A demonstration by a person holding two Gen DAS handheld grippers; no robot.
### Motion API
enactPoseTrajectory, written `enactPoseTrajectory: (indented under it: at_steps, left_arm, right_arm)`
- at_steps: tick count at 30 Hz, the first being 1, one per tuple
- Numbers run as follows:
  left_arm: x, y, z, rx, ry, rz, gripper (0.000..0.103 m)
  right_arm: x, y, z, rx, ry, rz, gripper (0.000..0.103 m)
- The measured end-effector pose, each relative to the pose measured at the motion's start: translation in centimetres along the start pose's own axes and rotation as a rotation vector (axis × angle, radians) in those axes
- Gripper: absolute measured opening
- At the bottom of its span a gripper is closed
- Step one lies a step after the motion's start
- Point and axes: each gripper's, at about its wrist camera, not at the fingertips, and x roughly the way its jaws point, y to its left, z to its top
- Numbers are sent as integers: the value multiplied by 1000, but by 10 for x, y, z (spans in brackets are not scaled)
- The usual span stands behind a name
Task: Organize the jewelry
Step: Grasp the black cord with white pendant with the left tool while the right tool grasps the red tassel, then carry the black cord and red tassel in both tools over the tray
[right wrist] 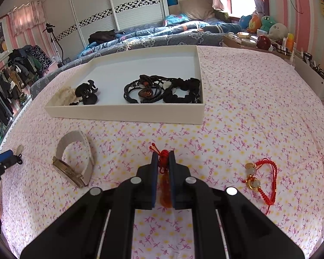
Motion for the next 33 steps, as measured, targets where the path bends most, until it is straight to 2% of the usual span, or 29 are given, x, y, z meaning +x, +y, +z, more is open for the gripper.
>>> enactPoseTrajectory:
  at_steps: [1,2,4,5,7,8,14,19,20,21,22,23,25,26,27,28,33]
  left_arm:
    - [5,0,-1,7,4,20,38]
    - [7,0,-1,7,7,38,19]
    - [9,4,0,-10,-1,31,17]
    - [8,6,3,-18,-9,26,10]
    - [5,6,6,-15,-28,33,8]
    - [3,5,11,-12,-44,32,0]
    - [-13,4,34,11,-111,41,0]
    - [-1,-2,38,53,-65,36,0]
    - [6,-5,35,70,-49,39,15]
    - [10,-6,33,76,-42,44,37]
    - [13,-8,33,80,-41,48,43]
    - [18,-9,32,88,-36,46,44]
    - [26,-11,32,100,-26,36,43]
    - [30,-12,32,106,-20,34,30]
    - [35,-12,32,106,-6,42,13]
    - [37,-10,34,94,-6,49,9]
    - [11,-3,51,52,-115,33,6]
  right_arm:
    - [0,0,0,2,-1,0,9]
    - [0,0,0,3,0,0,9]
    - [1,-1,0,8,-3,1,9]
    - [0,-1,0,10,-5,1,9]
    - [1,-1,0,10,-4,3,9]
    - [1,-1,0,10,-5,4,9]
    - [-8,1,5,-7,-33,5,9]
    - [-11,0,10,-12,-40,4,9]
    - [-9,-1,10,-9,-37,4,9]
    - [-8,-2,8,-6,-33,4,9]
    - [-5,-4,7,-1,-27,4,9]
    - [-3,-4,6,2,-24,4,9]
    - [0,-5,4,4,-17,4,9]
    - [1,-5,4,2,-15,4,9]
    - [2,-4,4,2,-12,5,9]
    - [2,-4,4,2,-12,6,9]
    - [-7,-4,9,-3,-32,4,9]
